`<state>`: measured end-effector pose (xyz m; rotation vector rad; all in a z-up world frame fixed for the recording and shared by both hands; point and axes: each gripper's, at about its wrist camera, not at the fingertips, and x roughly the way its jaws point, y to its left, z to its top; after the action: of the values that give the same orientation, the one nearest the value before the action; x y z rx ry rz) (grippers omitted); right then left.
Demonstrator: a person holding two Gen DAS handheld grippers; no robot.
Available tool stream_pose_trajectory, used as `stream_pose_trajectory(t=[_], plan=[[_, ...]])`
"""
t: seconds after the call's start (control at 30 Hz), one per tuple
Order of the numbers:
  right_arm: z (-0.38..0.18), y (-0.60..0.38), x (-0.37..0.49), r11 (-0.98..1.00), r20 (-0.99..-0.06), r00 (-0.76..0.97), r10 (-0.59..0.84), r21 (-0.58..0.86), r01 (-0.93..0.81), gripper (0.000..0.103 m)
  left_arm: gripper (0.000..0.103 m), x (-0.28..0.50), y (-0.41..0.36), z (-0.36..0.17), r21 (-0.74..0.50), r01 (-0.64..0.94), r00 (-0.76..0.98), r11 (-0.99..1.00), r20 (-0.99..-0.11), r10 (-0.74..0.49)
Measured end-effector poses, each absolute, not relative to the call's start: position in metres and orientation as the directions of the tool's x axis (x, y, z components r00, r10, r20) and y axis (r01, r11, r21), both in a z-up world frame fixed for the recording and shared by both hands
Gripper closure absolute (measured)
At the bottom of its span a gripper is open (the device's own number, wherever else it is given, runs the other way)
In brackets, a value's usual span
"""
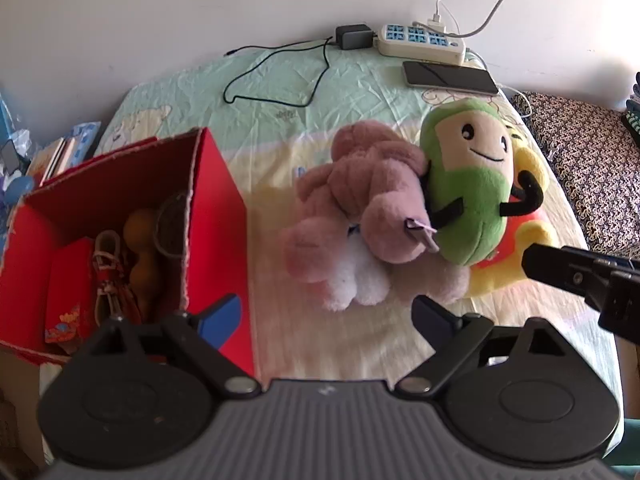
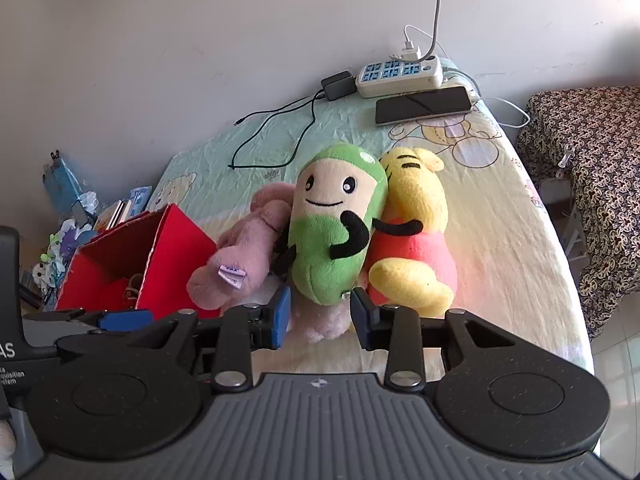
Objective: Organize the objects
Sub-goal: 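Move the right gripper to the green-and-cream bean plush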
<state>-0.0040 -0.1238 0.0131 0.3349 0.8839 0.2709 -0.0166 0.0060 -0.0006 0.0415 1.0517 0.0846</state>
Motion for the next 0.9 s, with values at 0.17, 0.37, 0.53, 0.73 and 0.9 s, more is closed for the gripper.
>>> stream_pose_trajectory(t=[0.17, 0.37, 0.53, 0.73, 0.9], plan=[[0.010, -0.126, -0.004, 0.906, -0.707, 0.595, 0.382, 0.413, -0.091, 0.071, 0.010, -0.015, -0.003, 0.003, 0.085, -0.051, 0.488, 0.995, -0.867, 0.099], [0.006, -0.130, -0.004, 0.893, -0.706, 0.584, 0.401, 0.443, -0.077, 0.075, 0.009, -0.015, -0.004, 0.001, 0.089, -0.049, 0.483, 0.995, -0.870, 0.102], [0.007, -0.129, -0.004, 0.888, -0.701, 0.583, 0.410, 0.452, -0.080, 0.075, 0.009, -0.012, -0.003, -0.002, 0.087, -0.044, 0.471, 0.995, -0.877, 0.097], [0.006, -0.128, -0.004, 0.886, -0.696, 0.583, 0.419, 0.455, -0.092, 0.075, 0.009, -0.012, -0.001, -0.002, 0.036, -0.013, 0.476, 0.999, -0.879, 0.038], [0.006, -0.135, -0.001, 0.875, -0.682, 0.590, 0.432, 0.476, -0.090, 0.075, 0.011, -0.015, 0.004, 0.000, -0.100, 0.062, 0.492, 0.993, -0.863, -0.118]])
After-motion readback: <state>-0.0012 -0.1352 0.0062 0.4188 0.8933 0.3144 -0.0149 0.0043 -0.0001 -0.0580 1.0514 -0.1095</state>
